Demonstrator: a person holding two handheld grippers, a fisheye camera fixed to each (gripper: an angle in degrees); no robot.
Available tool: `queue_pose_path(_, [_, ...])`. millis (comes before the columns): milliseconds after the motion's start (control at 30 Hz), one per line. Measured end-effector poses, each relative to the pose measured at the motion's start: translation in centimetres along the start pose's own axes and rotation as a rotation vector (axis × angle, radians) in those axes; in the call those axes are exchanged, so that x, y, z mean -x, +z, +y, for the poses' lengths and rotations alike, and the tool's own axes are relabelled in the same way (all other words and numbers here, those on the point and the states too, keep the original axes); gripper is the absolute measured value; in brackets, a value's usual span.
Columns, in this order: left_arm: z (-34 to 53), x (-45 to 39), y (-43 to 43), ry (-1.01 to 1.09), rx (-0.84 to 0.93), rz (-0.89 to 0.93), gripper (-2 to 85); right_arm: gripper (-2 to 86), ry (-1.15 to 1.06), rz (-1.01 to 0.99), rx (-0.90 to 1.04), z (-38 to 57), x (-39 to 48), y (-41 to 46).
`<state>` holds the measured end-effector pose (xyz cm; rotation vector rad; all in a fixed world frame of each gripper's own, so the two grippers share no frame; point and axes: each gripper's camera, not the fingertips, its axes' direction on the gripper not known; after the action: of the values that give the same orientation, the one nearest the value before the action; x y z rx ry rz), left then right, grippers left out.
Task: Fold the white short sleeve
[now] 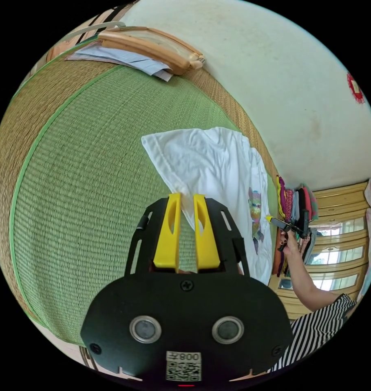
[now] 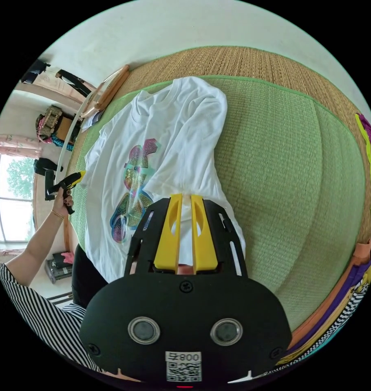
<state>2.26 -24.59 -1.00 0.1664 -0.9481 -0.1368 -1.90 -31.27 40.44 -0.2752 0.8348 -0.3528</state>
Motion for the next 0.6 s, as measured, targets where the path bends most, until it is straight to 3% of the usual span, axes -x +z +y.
queue_pose_path(367, [-3.5, 0.9, -1.9, -0.011, -0.062, 0.023, 0.7, -0.4, -0.059, 0.028, -0.002, -4.3, -1.7, -3.8])
queue_pose_path(600, [-7.0, 0.9, -6.2, 0.085, -0.119, -0.082, 0.6, -0.5, -0.055, 0.31, -0.114, -8.7, -6.0, -15.6])
